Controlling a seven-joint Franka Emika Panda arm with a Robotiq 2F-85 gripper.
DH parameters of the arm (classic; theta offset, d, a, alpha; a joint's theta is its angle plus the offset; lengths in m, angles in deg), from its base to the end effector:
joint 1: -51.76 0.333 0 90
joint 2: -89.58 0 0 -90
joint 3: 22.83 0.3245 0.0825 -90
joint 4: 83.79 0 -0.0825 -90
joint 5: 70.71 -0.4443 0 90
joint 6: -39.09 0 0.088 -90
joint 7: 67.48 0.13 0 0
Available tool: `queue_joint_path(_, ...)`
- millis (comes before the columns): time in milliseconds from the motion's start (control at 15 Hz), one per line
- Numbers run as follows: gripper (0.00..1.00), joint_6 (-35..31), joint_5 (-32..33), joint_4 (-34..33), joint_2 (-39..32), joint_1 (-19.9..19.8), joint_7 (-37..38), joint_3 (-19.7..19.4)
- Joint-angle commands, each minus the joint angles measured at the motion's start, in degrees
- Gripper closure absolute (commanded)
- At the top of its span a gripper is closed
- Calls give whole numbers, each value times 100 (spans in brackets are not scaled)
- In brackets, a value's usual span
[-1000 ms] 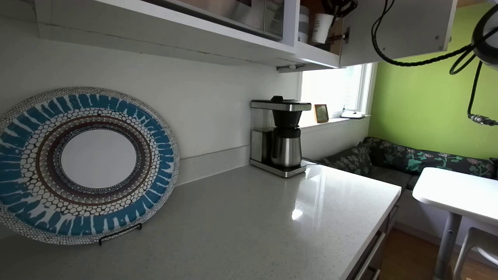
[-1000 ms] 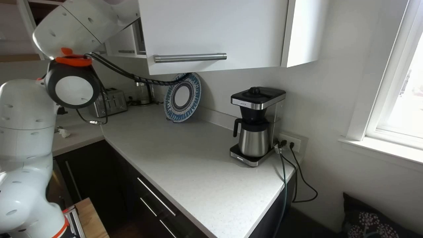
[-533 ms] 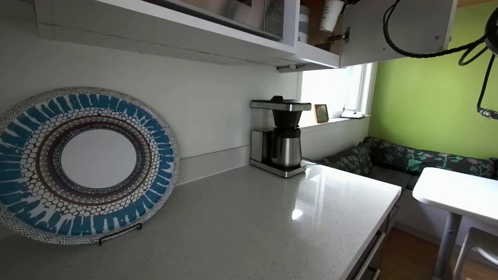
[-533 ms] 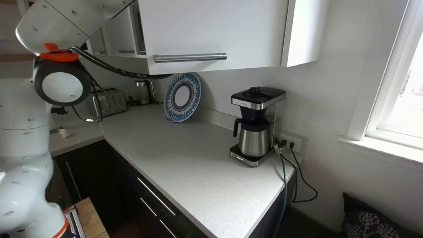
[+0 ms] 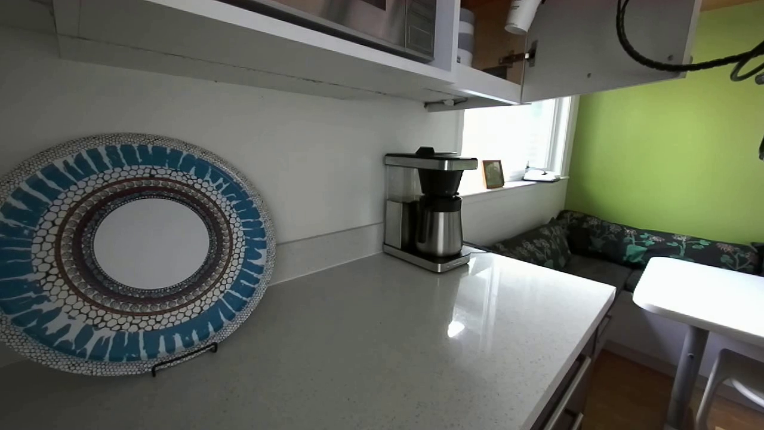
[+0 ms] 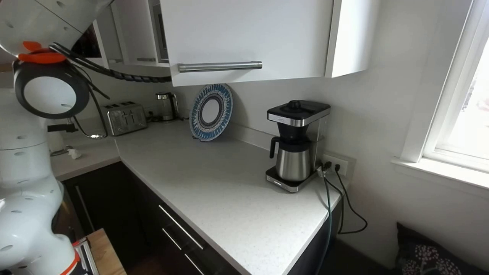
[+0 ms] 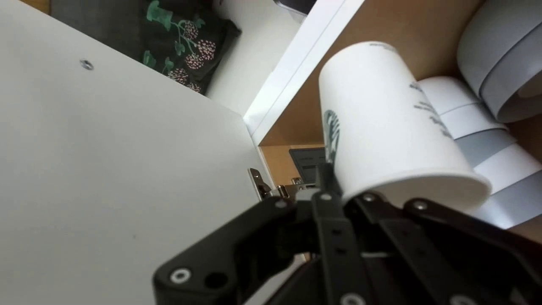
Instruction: Shift the cup from the cabinet on the right to the counter
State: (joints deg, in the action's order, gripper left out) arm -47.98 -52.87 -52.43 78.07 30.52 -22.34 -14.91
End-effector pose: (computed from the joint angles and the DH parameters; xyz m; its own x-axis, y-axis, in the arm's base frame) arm 0.5066 -0.1823 0.9884 0.1707 -0.7640 0.6222 -0.7979 -0.4777 -0.3676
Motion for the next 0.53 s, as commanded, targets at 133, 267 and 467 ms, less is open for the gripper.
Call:
queue_joint_path(133, 99, 508, -328, 155, 331, -146, -310, 16)
queue_joint_path(267, 99, 670, -434, 222, 382, -187, -394, 17)
queue_joint_path(467, 99, 1022, -678, 336, 458, -269, -514, 8)
